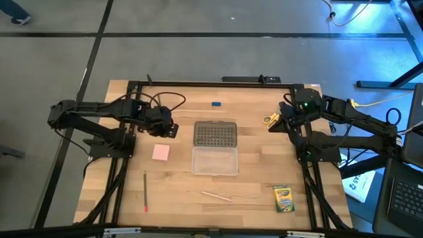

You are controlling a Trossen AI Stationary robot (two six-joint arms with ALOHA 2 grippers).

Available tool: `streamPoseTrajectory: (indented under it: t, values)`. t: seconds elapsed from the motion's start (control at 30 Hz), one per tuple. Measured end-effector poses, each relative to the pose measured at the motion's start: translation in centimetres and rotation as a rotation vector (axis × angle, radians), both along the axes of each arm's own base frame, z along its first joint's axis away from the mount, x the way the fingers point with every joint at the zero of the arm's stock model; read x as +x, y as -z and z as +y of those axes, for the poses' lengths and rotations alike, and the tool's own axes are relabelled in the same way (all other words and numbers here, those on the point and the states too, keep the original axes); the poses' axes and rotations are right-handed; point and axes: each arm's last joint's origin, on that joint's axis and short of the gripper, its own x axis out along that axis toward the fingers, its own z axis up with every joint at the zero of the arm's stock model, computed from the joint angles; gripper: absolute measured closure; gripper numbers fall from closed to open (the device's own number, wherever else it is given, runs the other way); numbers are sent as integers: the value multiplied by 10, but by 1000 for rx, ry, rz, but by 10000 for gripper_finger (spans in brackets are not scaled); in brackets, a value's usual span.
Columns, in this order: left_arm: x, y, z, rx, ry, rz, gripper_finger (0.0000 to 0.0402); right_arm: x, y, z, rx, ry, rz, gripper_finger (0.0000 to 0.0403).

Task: Pack school essentials
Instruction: Put the top black pencil into the black supply box

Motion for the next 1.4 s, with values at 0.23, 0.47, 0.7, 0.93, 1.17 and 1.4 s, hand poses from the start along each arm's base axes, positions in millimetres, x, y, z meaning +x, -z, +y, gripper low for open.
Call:
streamPoseTrajectory:
  t: [0.23,0.47,0.7,0.93,1.17,1.4]
  values:
    - [0,0,1,19,-8,1,330,0,0,0,-3,-2,-1,386]
    - [0,0,1,19,-8,0,330,0,0,0,-4,-3,-2,386]
    - [-1,1,1,25,-15,20,329,0,0,0,-3,-3,-2,386]
    - [-3,2,2,29,-97,45,291,0,0,0,-2,-2,-1,386]
    - [2,10,4,88,-119,111,224,0,0,0,-2,-2,-2,386]
    - [9,22,22,129,-259,200,215,0,0,0,-3,-3,-2,386]
